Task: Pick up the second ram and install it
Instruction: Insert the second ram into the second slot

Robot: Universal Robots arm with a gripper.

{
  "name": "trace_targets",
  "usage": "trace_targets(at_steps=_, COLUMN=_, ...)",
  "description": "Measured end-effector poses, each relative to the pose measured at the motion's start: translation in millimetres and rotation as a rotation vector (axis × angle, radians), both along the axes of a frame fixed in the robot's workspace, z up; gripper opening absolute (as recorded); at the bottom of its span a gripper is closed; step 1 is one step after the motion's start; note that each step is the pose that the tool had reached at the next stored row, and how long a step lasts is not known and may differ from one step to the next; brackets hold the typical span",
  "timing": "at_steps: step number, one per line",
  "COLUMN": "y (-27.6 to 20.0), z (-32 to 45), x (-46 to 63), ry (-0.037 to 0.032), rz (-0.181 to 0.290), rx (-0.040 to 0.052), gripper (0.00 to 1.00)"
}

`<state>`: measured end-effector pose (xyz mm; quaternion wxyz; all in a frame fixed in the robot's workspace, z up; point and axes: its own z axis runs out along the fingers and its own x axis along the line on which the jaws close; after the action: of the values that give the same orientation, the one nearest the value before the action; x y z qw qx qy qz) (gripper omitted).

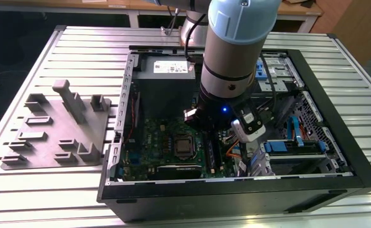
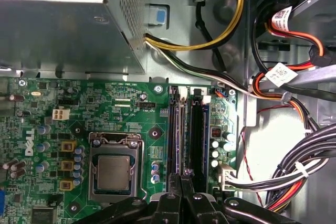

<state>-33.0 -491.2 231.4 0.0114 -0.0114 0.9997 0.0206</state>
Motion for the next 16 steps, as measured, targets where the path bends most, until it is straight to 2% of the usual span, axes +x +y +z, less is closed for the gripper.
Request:
trace_targets(at_steps=4, y=0.0, z=0.1, x=0.1, ry=0.0, rz=-0.003, rx=0.0001, gripper=0.11)
trace_targets(at_steps=9, y=0.0, z=-0.1, x=0.6, ry=0.0001, rz=-0.035, rx=-0.0001, gripper=0.11)
trace_targets(at_steps=16, y=1.0, z=-0.5, x=0.9, ry=0.0001, rz=-0.036, rx=-0.0002, gripper=0.11)
